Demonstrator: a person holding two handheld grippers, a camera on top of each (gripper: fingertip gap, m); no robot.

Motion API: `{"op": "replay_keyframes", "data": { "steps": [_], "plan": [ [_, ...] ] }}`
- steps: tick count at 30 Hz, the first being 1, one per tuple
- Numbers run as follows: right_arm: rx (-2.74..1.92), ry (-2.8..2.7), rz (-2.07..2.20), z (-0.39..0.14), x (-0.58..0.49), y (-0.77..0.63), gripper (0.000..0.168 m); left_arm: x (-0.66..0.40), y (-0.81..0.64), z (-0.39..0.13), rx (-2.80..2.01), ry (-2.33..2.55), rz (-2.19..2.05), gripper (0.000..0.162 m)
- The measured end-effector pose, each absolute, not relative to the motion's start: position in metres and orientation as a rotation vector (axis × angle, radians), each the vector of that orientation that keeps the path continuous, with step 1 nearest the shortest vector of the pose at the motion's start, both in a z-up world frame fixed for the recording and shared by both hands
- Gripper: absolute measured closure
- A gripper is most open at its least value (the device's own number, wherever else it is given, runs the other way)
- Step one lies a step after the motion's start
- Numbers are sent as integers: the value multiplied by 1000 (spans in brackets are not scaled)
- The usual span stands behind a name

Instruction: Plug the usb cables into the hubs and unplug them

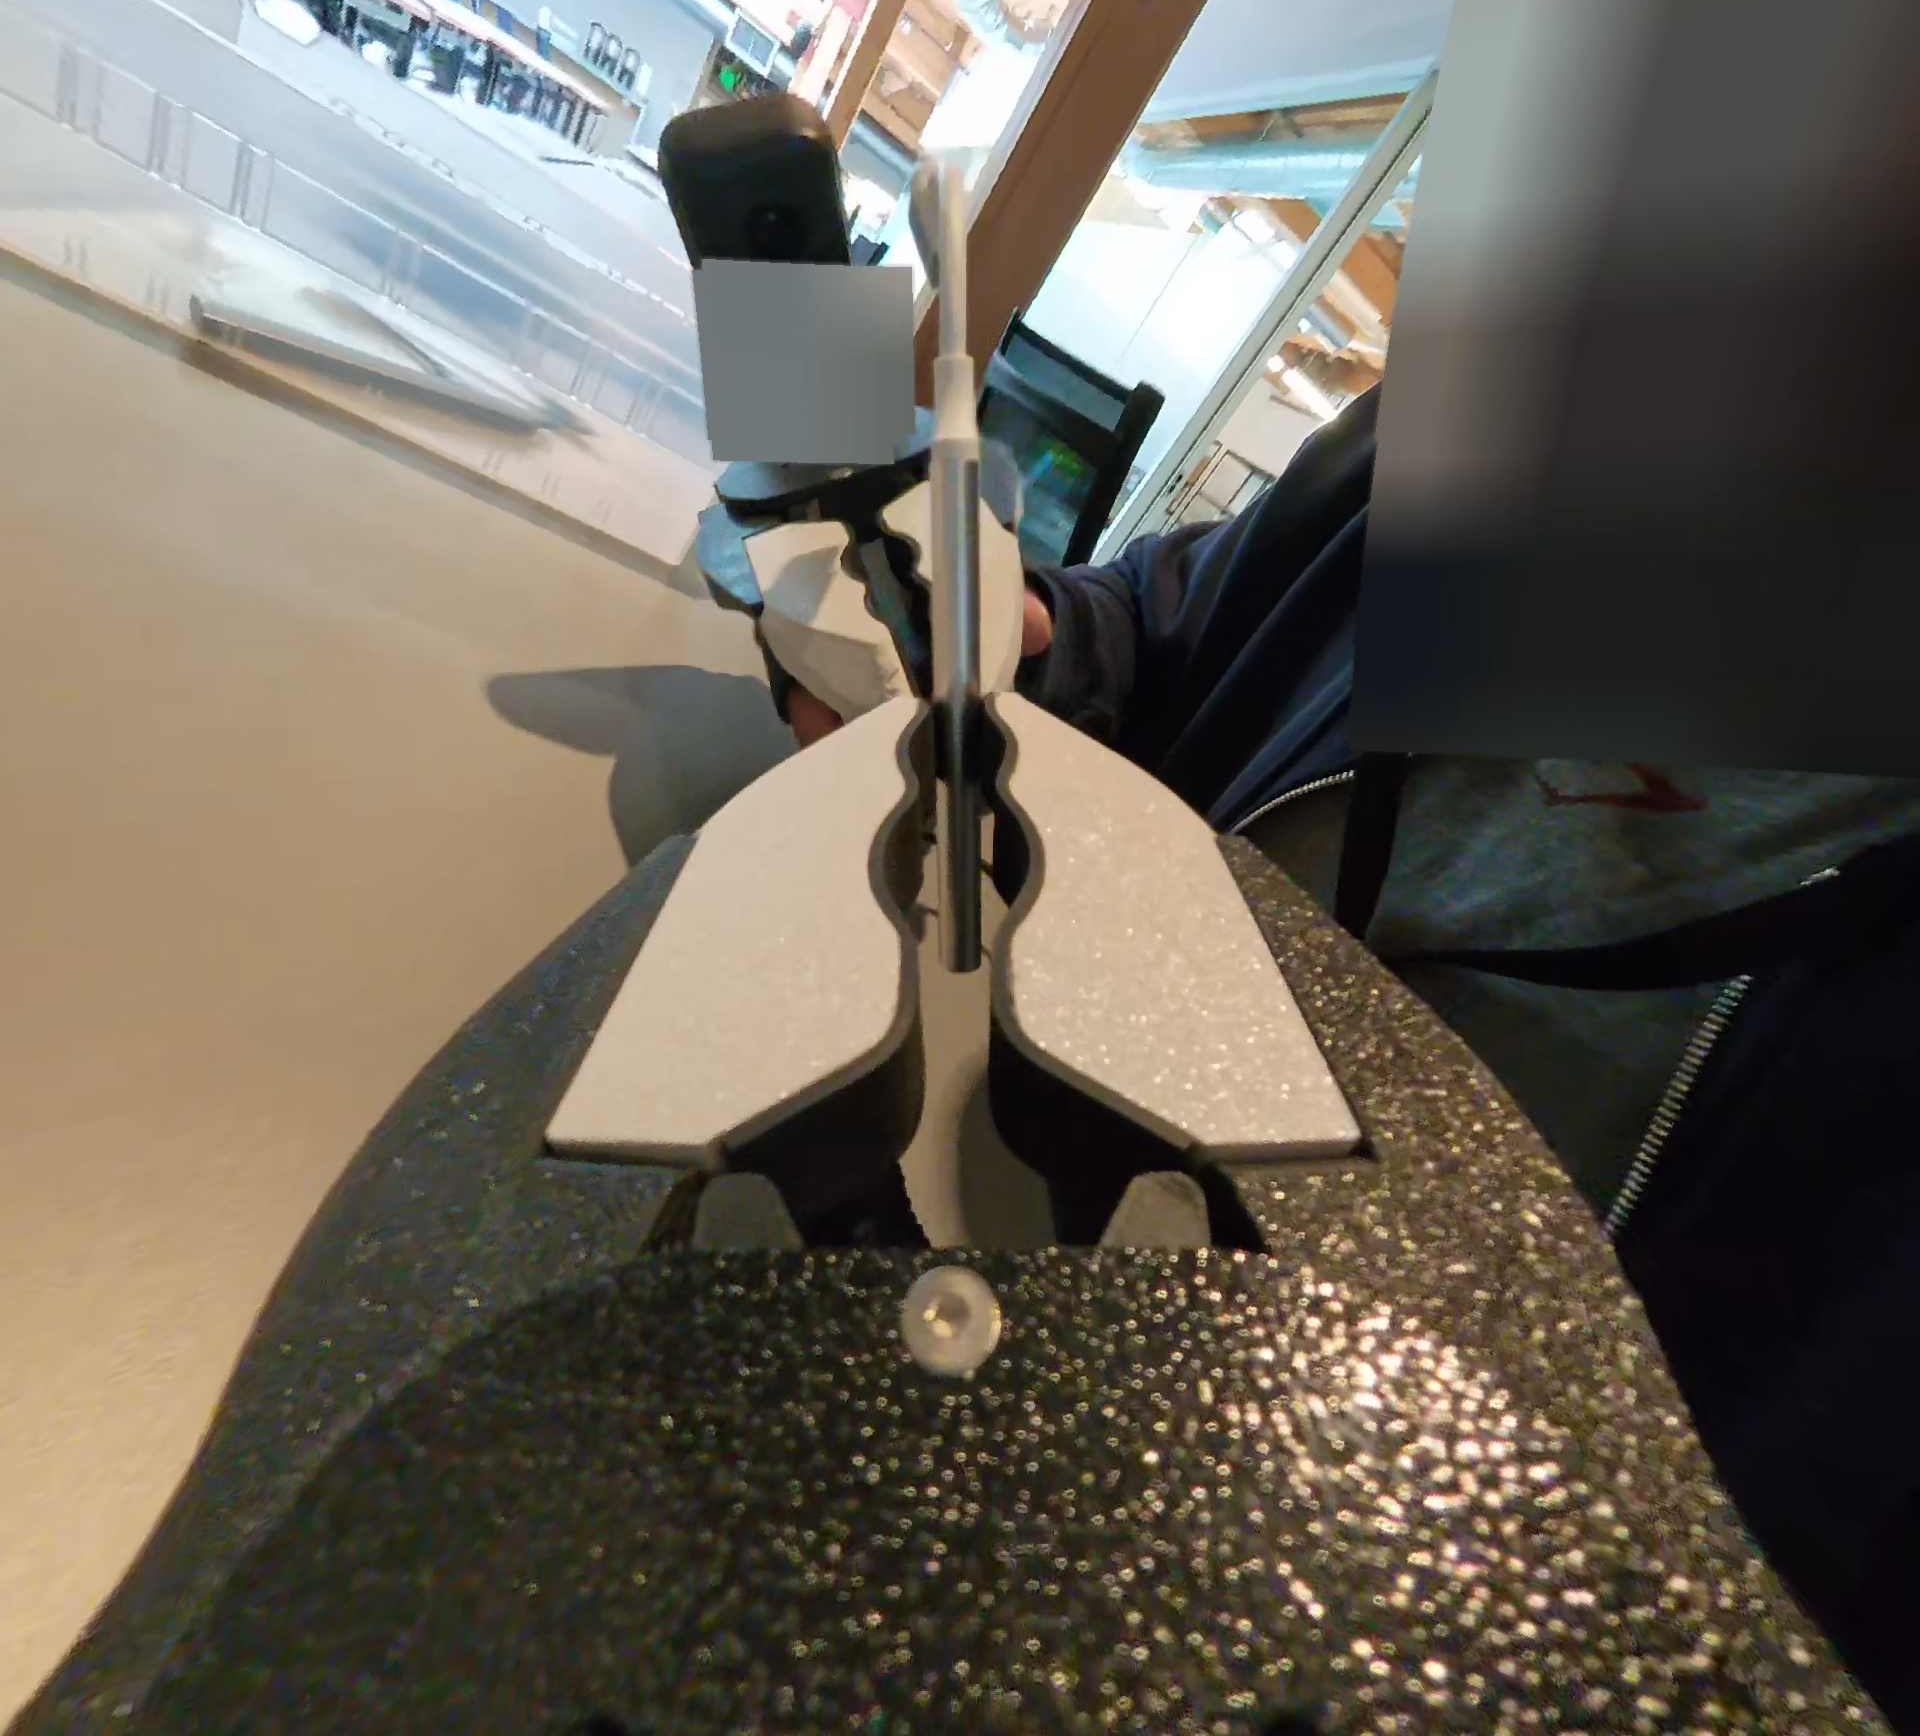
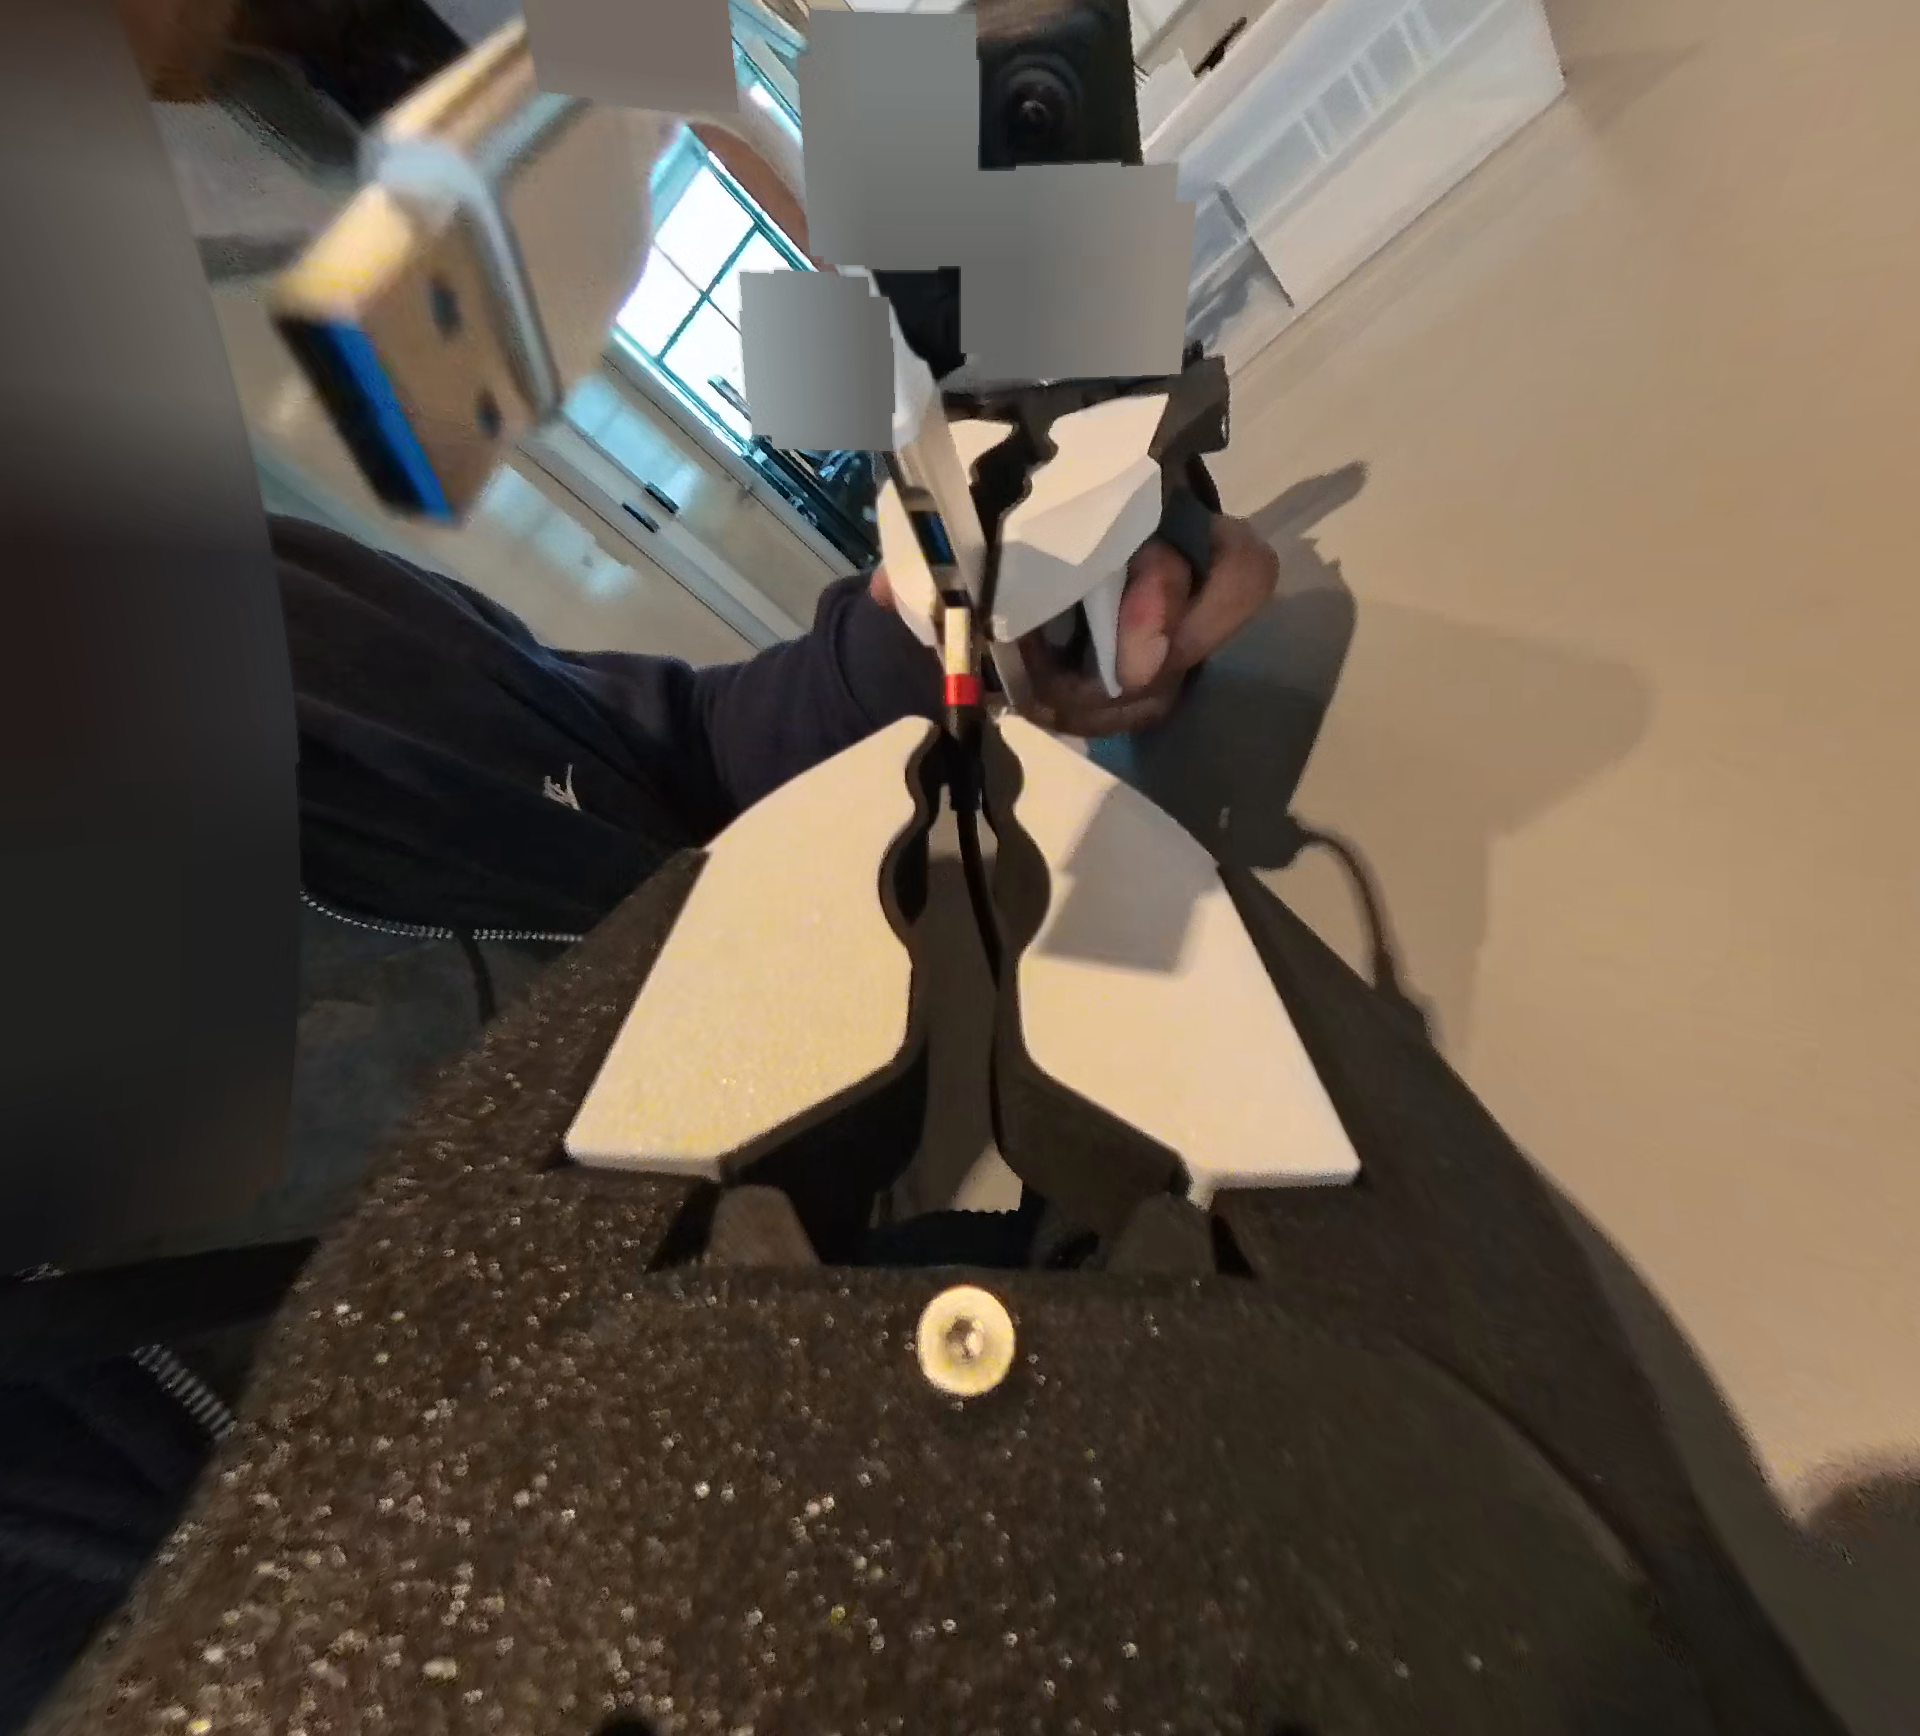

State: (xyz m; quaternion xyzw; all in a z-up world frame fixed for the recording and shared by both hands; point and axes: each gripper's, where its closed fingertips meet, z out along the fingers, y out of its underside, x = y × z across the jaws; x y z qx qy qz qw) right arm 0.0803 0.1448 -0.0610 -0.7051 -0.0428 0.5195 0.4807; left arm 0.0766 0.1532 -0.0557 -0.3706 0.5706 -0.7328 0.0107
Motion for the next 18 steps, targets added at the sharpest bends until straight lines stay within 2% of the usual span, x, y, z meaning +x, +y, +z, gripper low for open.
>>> {"op": "replay_keyframes", "data": {
  "steps": [7, 18],
  "plan": [
    [-1841, -123, 1208, -75, 79, 143, 161, 75, 149, -75, -1195, 1962, -2054, 155],
    [-1858, -129, 1264, -80, 76, 139, 161, 71, 145, -81, -1235, 2030, -2057, 155]
  ]
}}
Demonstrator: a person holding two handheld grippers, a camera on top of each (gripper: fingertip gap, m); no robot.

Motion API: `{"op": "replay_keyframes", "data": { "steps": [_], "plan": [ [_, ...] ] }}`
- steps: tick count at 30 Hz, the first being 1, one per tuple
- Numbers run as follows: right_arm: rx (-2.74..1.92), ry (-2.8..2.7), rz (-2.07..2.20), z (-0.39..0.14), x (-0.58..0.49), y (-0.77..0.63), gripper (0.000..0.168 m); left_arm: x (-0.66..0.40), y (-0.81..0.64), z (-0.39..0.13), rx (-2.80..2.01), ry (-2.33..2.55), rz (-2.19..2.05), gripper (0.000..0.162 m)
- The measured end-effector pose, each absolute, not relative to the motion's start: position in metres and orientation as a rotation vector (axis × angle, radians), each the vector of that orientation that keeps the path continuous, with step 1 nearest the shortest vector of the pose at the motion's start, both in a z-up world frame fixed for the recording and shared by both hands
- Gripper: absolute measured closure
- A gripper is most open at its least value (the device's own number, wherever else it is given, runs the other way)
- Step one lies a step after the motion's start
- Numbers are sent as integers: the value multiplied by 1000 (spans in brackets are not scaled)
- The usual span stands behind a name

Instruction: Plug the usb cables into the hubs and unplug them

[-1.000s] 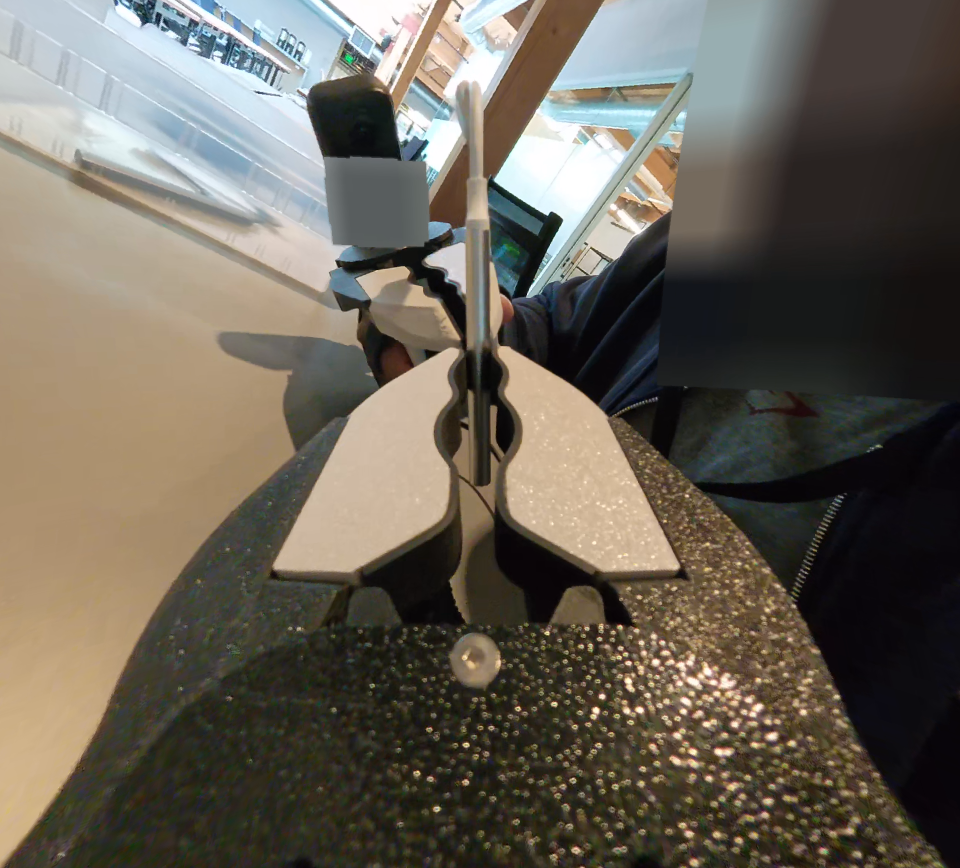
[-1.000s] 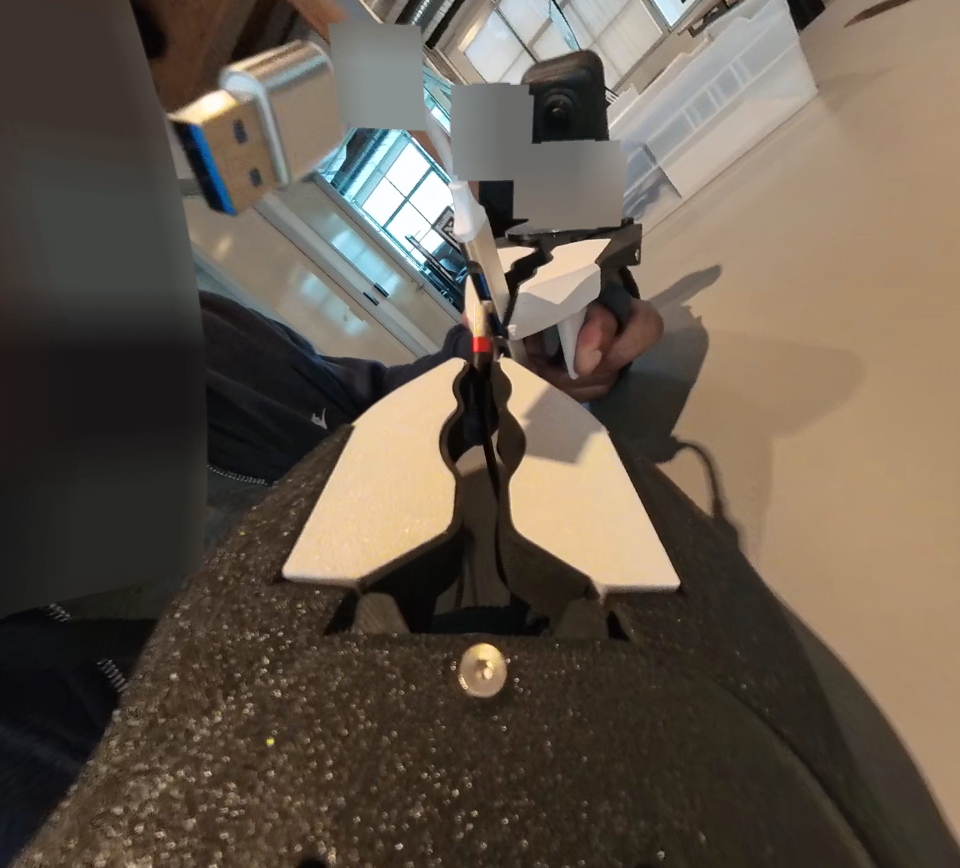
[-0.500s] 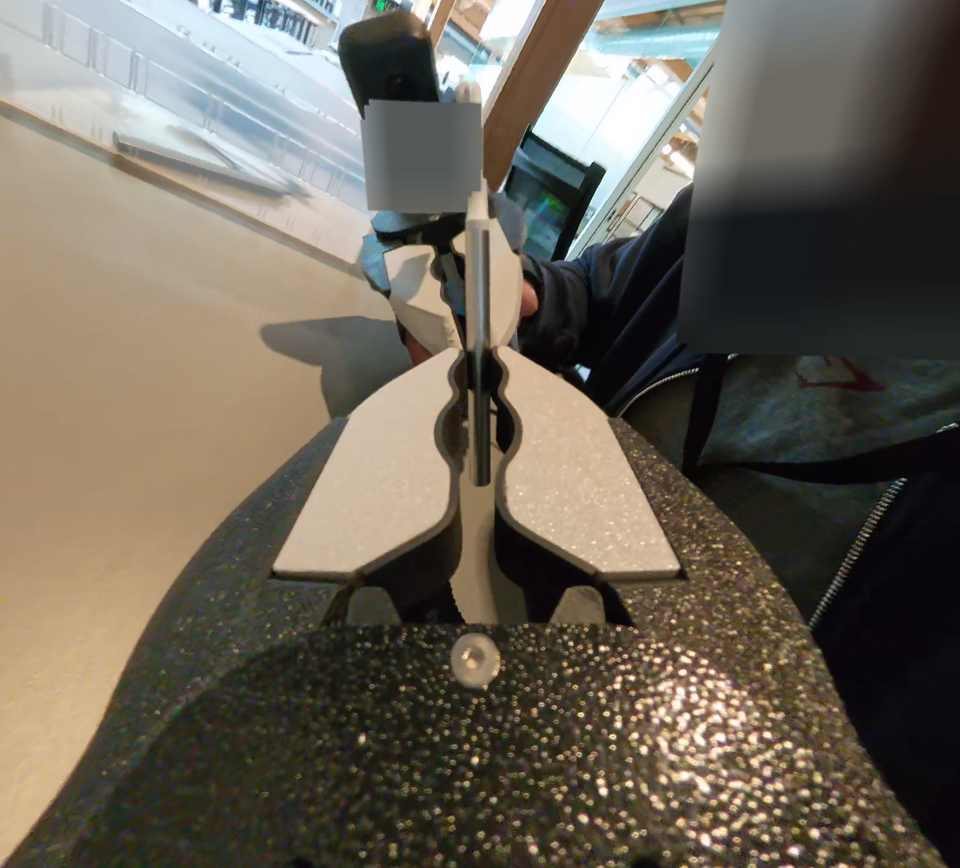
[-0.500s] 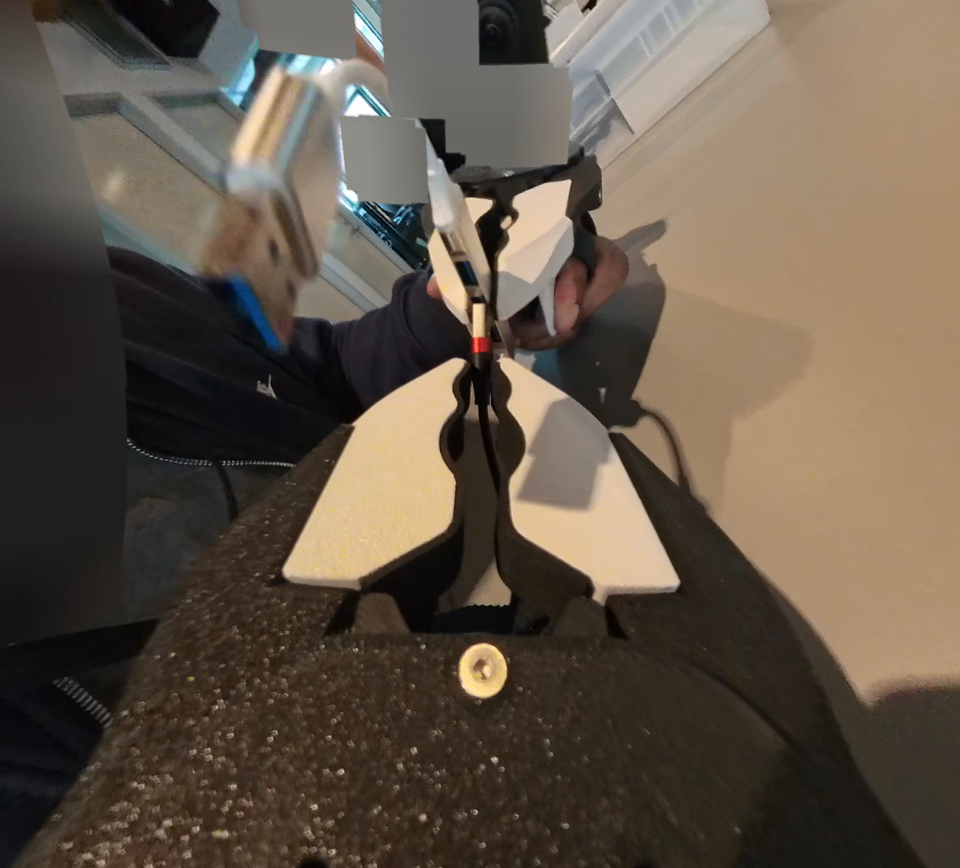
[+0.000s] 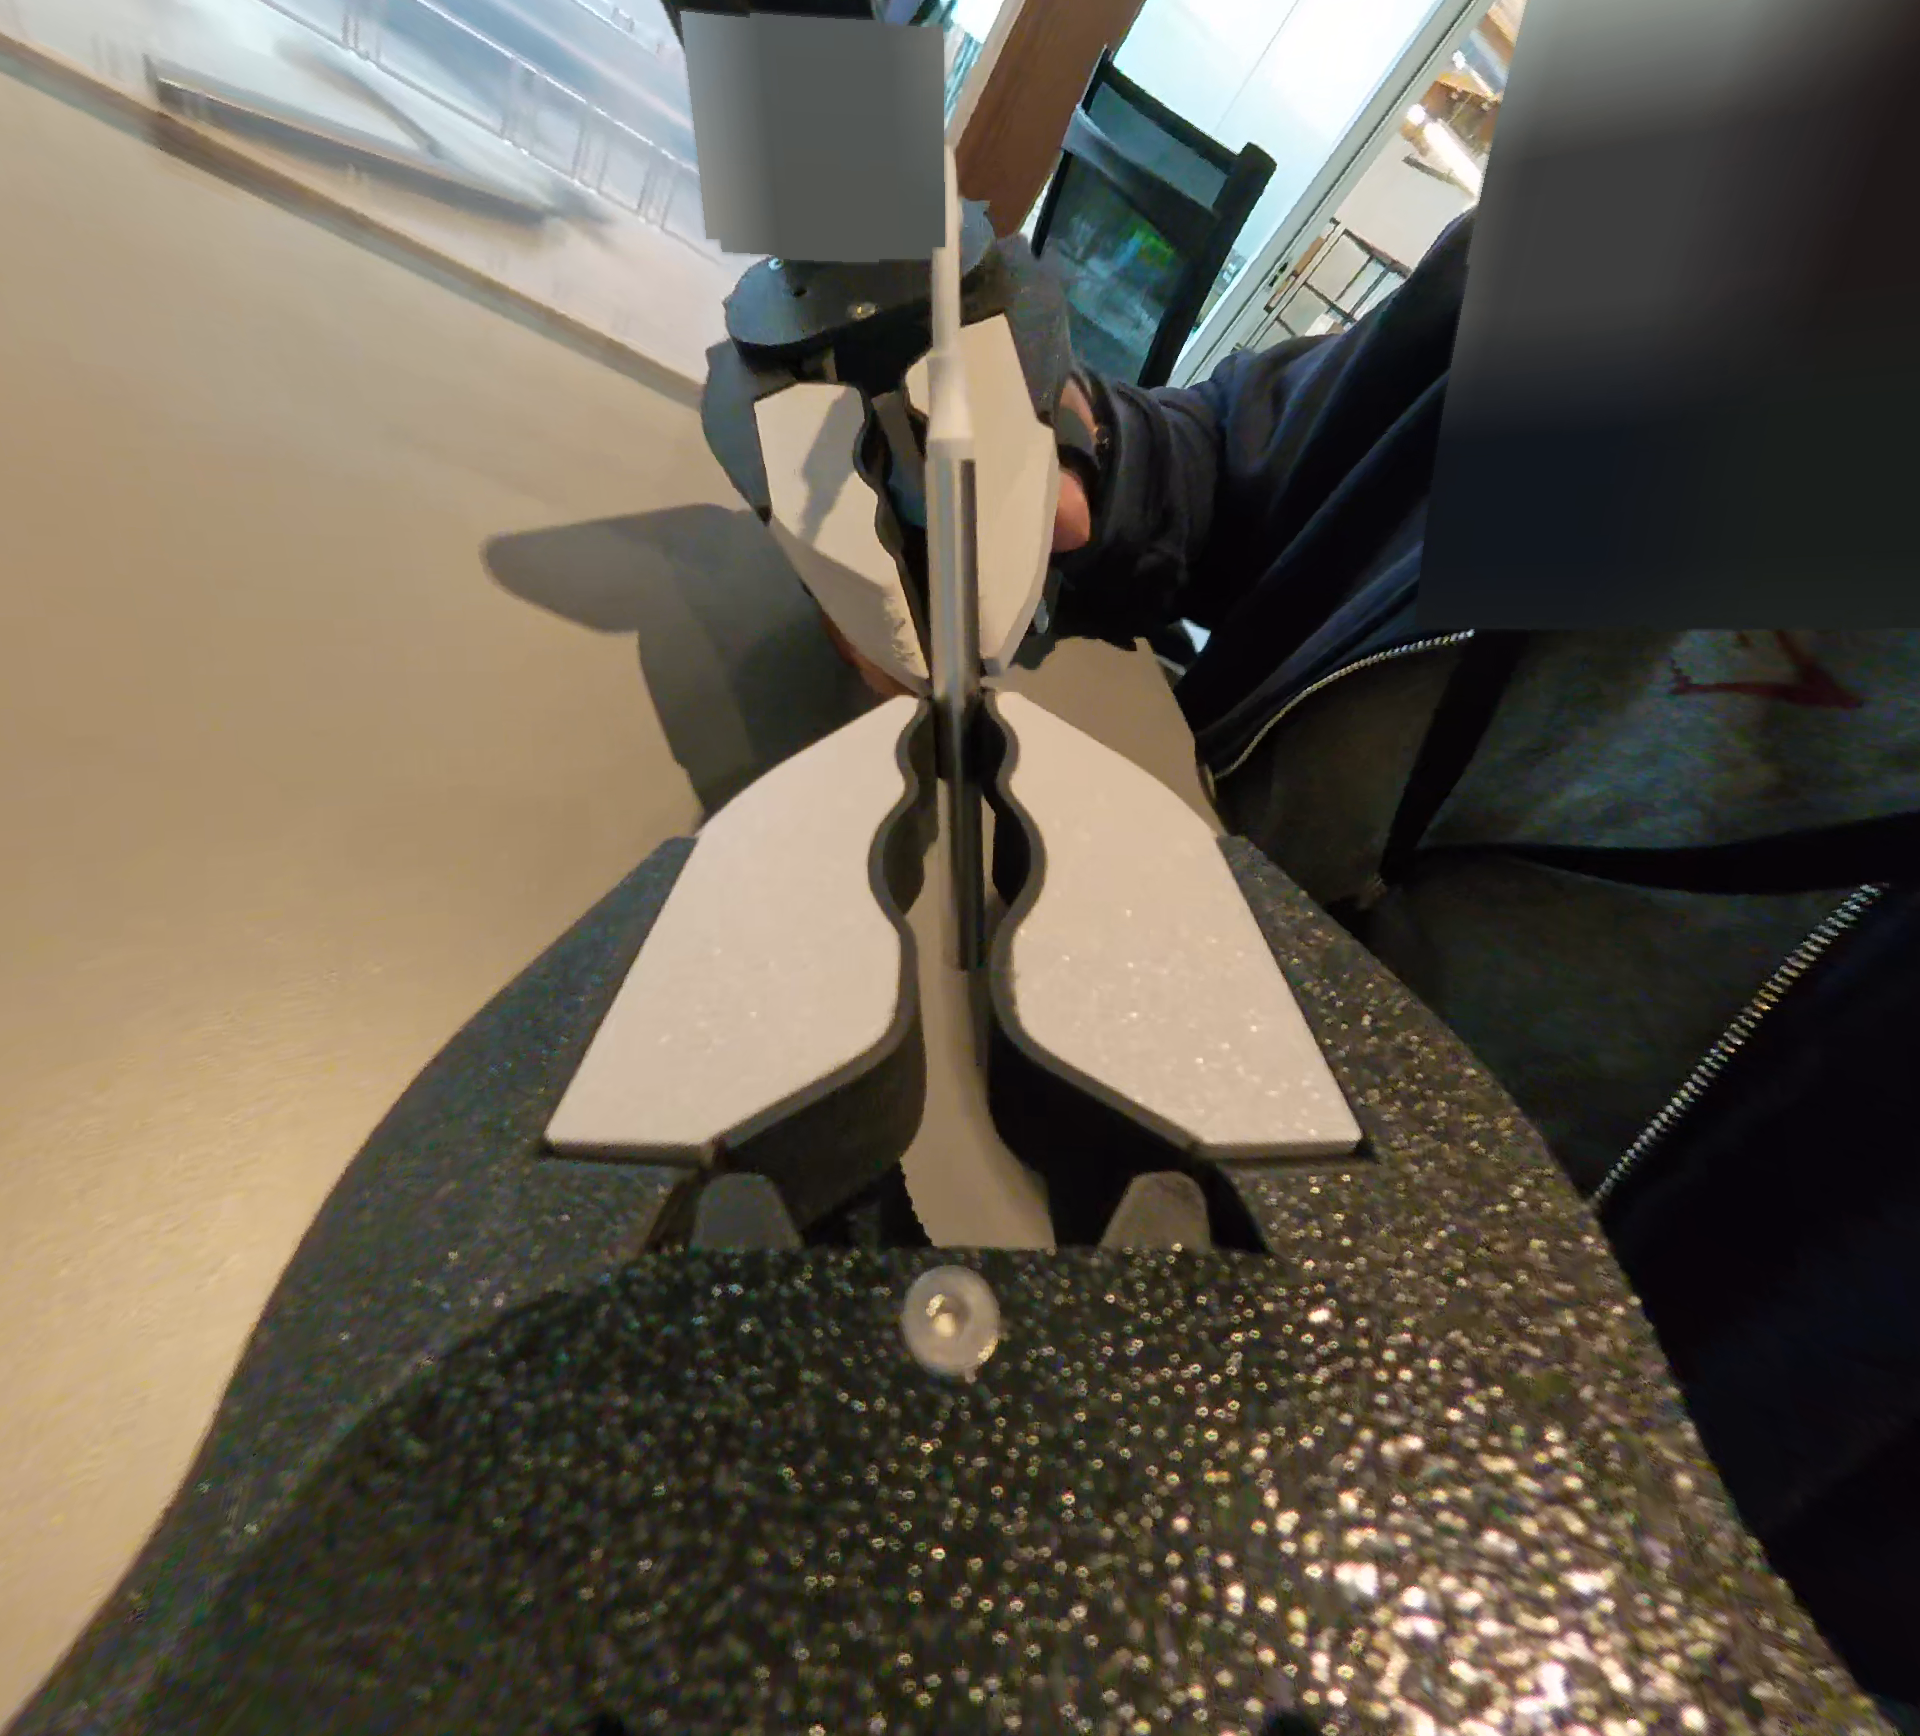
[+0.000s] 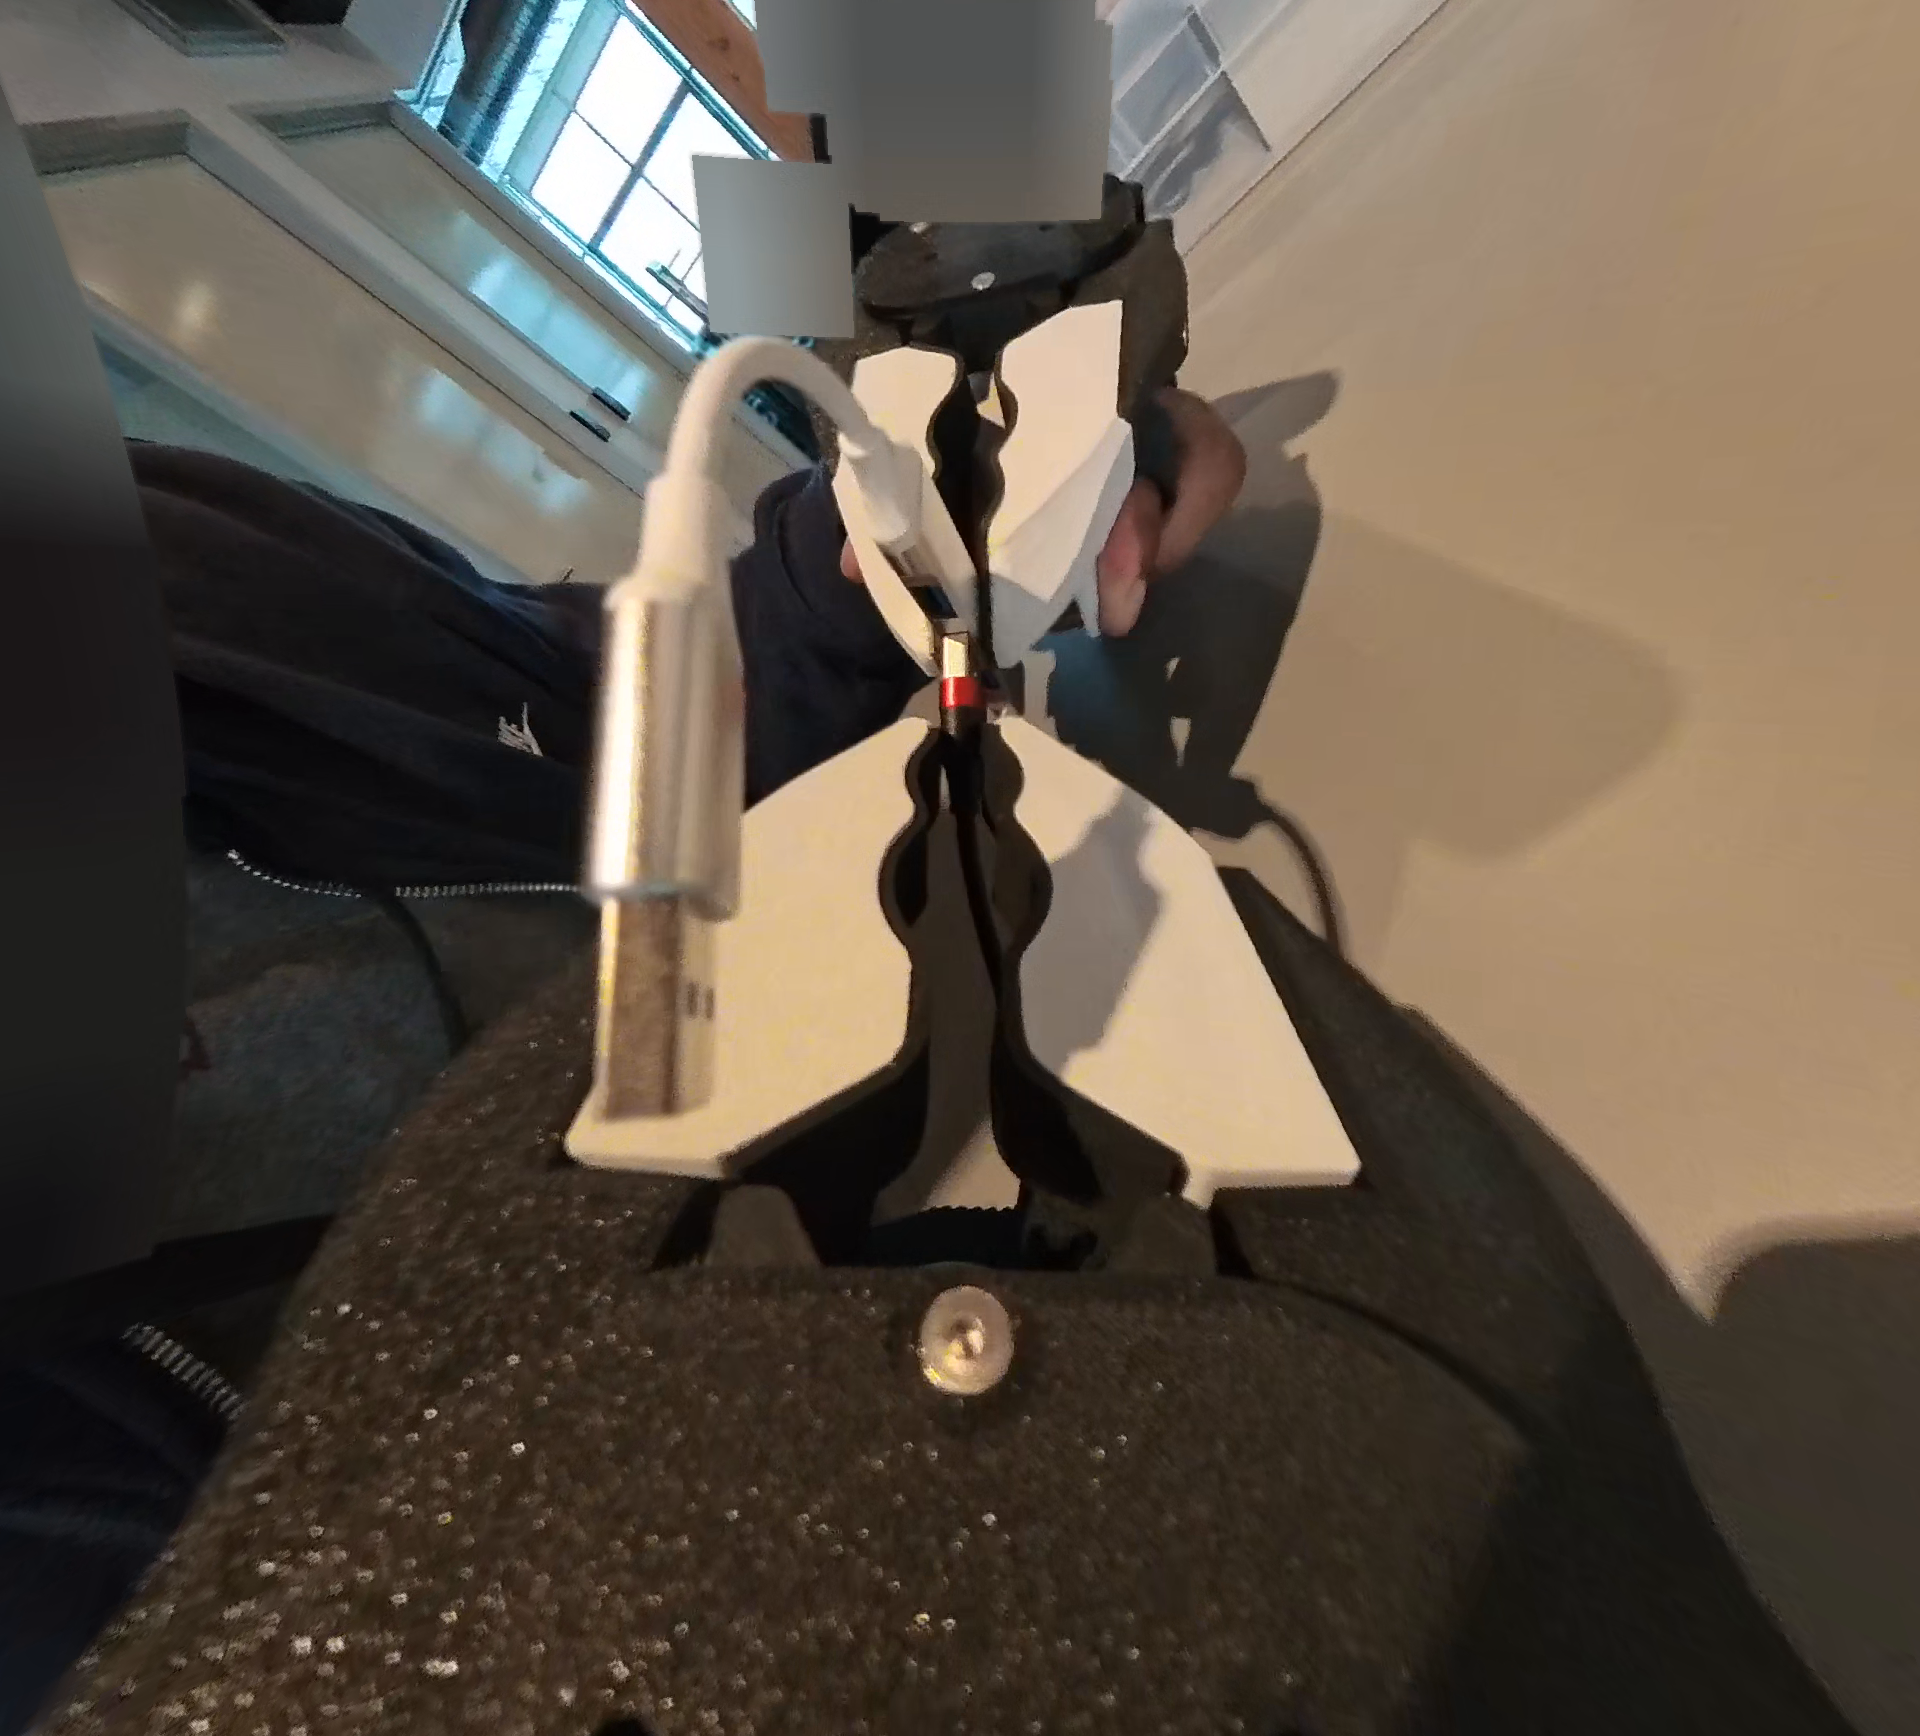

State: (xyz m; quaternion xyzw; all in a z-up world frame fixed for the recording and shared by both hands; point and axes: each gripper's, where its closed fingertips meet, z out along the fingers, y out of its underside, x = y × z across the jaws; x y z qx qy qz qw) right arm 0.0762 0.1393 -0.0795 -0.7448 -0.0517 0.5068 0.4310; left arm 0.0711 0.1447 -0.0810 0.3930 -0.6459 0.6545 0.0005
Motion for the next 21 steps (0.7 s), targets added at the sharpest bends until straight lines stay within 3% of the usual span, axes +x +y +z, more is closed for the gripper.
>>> {"op": "replay_keyframes", "data": {
  "steps": [21],
  "plan": [
    [-1887, -140, 1230, -85, 81, 140, 161, 74, 141, -93, 1273, -2038, 1979, 155]
  ]
}}
